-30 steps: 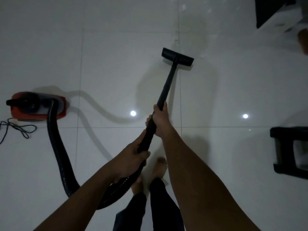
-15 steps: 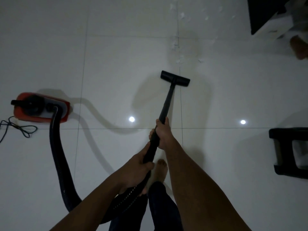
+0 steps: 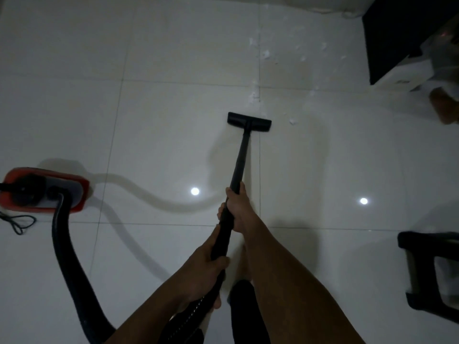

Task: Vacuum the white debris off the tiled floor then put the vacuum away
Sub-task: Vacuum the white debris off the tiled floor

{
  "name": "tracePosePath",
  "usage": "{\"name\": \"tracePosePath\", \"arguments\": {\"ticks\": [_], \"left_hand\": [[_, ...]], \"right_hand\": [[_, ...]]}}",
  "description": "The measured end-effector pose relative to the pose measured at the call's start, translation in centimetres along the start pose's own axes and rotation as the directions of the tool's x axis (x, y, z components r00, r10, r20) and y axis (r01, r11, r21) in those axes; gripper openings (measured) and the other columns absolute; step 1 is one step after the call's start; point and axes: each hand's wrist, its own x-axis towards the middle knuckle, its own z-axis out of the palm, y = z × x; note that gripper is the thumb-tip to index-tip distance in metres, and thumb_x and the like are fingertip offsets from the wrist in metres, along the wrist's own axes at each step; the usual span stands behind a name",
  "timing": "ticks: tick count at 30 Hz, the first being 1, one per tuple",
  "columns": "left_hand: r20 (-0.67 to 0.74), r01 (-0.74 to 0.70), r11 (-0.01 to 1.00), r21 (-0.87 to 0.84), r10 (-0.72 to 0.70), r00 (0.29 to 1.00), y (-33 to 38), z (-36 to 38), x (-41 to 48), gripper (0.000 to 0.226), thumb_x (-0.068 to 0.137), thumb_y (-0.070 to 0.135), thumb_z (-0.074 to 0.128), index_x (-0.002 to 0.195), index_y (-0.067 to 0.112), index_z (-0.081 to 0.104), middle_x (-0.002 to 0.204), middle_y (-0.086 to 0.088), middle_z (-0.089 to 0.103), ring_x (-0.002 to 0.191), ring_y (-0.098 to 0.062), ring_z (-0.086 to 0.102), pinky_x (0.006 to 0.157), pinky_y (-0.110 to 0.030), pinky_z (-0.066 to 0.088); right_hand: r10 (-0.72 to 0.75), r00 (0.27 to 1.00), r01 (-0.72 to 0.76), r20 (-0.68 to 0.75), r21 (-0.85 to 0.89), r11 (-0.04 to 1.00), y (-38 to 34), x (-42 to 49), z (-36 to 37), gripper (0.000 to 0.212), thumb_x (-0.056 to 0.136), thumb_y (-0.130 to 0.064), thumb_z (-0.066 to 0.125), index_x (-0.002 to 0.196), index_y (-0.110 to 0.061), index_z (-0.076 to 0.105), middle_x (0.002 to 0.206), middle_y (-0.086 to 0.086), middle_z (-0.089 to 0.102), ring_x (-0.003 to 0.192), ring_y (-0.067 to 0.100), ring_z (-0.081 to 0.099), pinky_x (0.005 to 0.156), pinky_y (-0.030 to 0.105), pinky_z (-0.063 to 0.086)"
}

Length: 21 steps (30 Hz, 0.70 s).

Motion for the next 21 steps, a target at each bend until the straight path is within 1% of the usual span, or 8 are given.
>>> {"name": "tracePosePath", "arguments": {"ticks": [4,8,11,13,15,16,18,21], "left_hand": [[-0.016,0.014,0.998,-0.057,-0.015,1.000,3.5,0.9,2.5,0.078,0.099,0.009,0.044,0.139,0.067,0.010,0.079,-0.017,0.053,0.053,-0.024,0.056,0.050,-0.035,0.053],[-0.072,0.006,0.998,-0.061,-0.010,0.997,6.9,1.2,4.9,0.076,0.099,0.007,0.045,0.140,0.063,0.015,0.073,-0.012,0.055,0.056,-0.020,0.056,0.055,-0.035,0.054],[-0.071,0.025,0.996,-0.087,-0.032,0.997,9.0,0.9,6.7,0.078,0.099,0.007,0.044,0.134,0.071,0.018,0.073,-0.015,0.054,0.056,-0.027,0.054,0.053,-0.037,0.053],[-0.079,0.042,0.997,-0.069,-0.047,0.996,10.3,0.5,8.3,0.076,0.099,0.010,0.045,0.136,0.071,0.018,0.079,-0.022,0.059,0.060,-0.030,0.056,0.055,-0.038,0.054],[-0.096,0.037,0.998,-0.050,-0.042,0.994,11.6,0.1,9.4,0.073,0.100,0.011,0.046,0.139,0.065,0.017,0.085,-0.024,0.062,0.064,-0.026,0.057,0.056,-0.034,0.054],[-0.103,0.028,0.998,-0.061,-0.035,0.994,12.2,-0.1,10.0,0.073,0.100,0.010,0.046,0.141,0.062,0.017,0.080,-0.019,0.061,0.063,-0.022,0.057,0.055,-0.030,0.053],[-0.109,0.010,0.997,-0.078,-0.019,0.994,13.4,-0.5,11.1,0.073,0.100,0.008,0.045,0.142,0.060,0.017,0.072,-0.008,0.058,0.055,-0.012,0.055,0.051,-0.025,0.049],[-0.082,0.007,0.996,-0.088,-0.014,0.997,15.3,-1.7,12.8,0.076,0.099,0.007,0.043,0.144,0.061,0.015,0.066,-0.007,0.056,0.045,-0.011,0.053,0.046,-0.026,0.047]], "right_hand": [[0.016,0.999,-0.015,0.030,-0.033,0.999,-3.7,1.8,-1.0,0.056,0.105,-0.025,0.050,0.151,-0.049,0.028,0.060,0.005,0.045,0.046,0.014,0.047,0.049,0.029,0.049],[0.033,0.997,-0.030,0.072,-0.055,0.998,-7.7,3.2,-1.7,0.065,0.105,-0.024,0.049,0.156,-0.051,0.019,0.062,0.005,0.045,0.048,0.014,0.048,0.051,0.029,0.050],[0.016,0.997,-0.012,0.079,-0.057,0.998,-10.5,4.5,-1.7,0.065,0.106,-0.024,0.048,0.157,-0.050,0.017,0.063,0.005,0.046,0.050,0.014,0.049,0.052,0.030,0.052],[0.014,0.997,-0.009,0.081,-0.063,0.998,-12.3,5.6,-1.8,0.066,0.106,-0.025,0.048,0.157,-0.050,0.016,0.065,0.005,0.046,0.052,0.015,0.049,0.053,0.031,0.052],[0.014,0.997,-0.008,0.081,-0.068,0.998,-13.8,6.3,-1.8,0.067,0.106,-0.024,0.048,0.157,-0.051,0.015,0.066,0.006,0.047,0.052,0.015,0.050,0.053,0.031,0.052],[0.015,0.996,-0.009,0.083,-0.073,0.997,-14.7,6.8,-1.7,0.066,0.106,-0.024,0.049,0.157,-0.051,0.015,0.066,0.006,0.047,0.052,0.015,0.050,0.053,0.031,0.052],[0.018,0.996,-0.011,0.085,-0.088,0.996,-16.4,7.7,-1.4,0.064,0.106,-0.025,0.049,0.156,-0.051,0.018,0.069,0.006,0.049,0.052,0.015,0.051,0.053,0.031,0.052],[0.016,0.997,-0.007,0.080,-0.113,0.994,-18.8,9.3,-0.7,0.060,0.106,-0.026,0.050,0.155,-0.049,0.023,0.073,0.007,0.050,0.053,0.016,0.053,0.053,0.031,0.053]]}}
